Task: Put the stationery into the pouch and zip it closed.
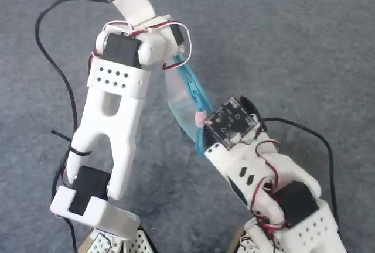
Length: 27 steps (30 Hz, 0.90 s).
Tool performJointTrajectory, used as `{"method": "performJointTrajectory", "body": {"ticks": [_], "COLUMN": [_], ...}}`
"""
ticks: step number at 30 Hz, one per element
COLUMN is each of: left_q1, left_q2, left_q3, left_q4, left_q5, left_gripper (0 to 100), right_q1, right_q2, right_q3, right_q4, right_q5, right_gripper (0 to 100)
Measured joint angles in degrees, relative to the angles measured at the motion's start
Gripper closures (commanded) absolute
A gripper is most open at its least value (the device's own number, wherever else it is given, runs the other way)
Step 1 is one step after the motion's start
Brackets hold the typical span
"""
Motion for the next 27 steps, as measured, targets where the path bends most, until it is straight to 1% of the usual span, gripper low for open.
{"method": "performJointTrajectory", "body": {"ticks": [6, 9, 13, 18, 27], "left_q1": [0.00, -0.09, -0.09, -0.09, -0.79], "left_q2": [0.00, 0.00, 0.00, 0.00, 0.00], "left_q3": [0.00, 0.00, 0.00, 0.00, 0.00], "left_q4": [0.00, 0.00, 0.00, 0.00, -0.53], "left_q5": [0.00, 0.00, 0.00, 0.00, 0.00], "left_gripper": [99, 99, 99, 99, 99], "right_q1": [-0.18, -0.09, -0.53, -0.35, -0.53], "right_q2": [0.26, -2.29, -6.59, -8.62, 0.26], "right_q3": [0.00, 0.09, 0.09, 0.09, -0.53], "right_q4": [-0.44, -0.44, -0.44, -0.44, -3.96], "right_q5": [0.00, -0.18, -2.90, -3.34, -3.87], "right_gripper": [66.9, 67.0, 67.0, 67.1, 67.1]}}
